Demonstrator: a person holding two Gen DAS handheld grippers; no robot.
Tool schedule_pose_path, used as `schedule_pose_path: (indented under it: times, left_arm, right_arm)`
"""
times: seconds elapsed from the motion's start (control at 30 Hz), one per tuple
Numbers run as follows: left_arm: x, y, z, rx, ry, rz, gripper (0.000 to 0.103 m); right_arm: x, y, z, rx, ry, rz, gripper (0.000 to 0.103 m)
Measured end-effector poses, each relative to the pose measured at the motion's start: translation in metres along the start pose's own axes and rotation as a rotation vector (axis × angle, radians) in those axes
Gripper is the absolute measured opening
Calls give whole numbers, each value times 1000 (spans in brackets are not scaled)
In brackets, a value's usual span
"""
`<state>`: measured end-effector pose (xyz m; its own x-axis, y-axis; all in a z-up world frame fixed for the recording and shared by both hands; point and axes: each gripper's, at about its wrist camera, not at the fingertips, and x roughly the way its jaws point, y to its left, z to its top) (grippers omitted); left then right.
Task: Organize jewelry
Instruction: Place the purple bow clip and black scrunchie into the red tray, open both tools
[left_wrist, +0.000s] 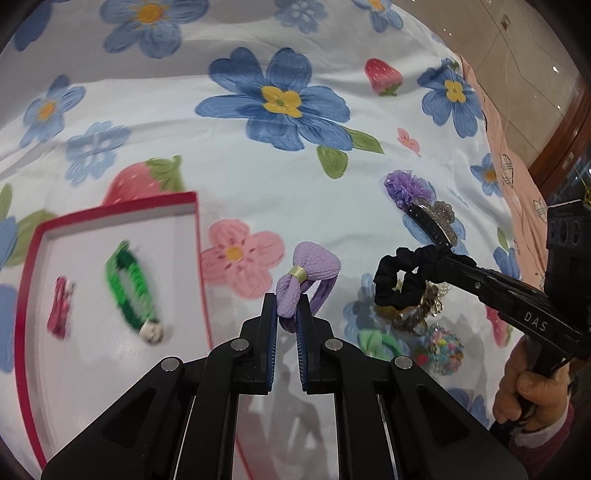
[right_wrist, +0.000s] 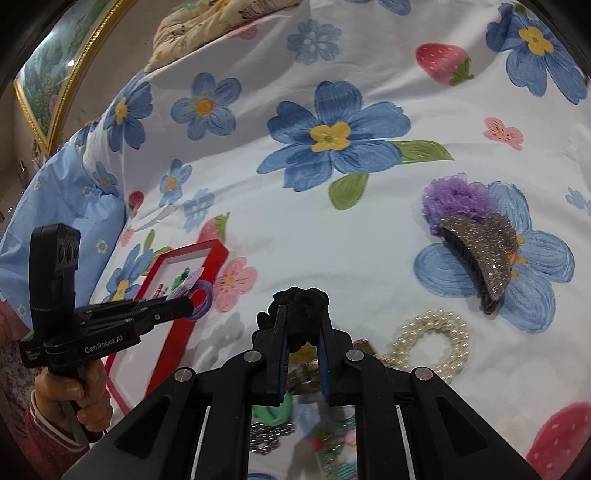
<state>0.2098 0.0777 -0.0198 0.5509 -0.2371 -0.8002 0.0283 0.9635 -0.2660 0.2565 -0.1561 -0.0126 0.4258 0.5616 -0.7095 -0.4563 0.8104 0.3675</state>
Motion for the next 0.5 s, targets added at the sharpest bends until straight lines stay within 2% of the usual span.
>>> schedule_pose_path:
  times: [0.5]
  left_arm:
    - [-61,54,-46,-156,-78,24,8]
  right_arm:
    - [2,59,-12,-54,10,86,13]
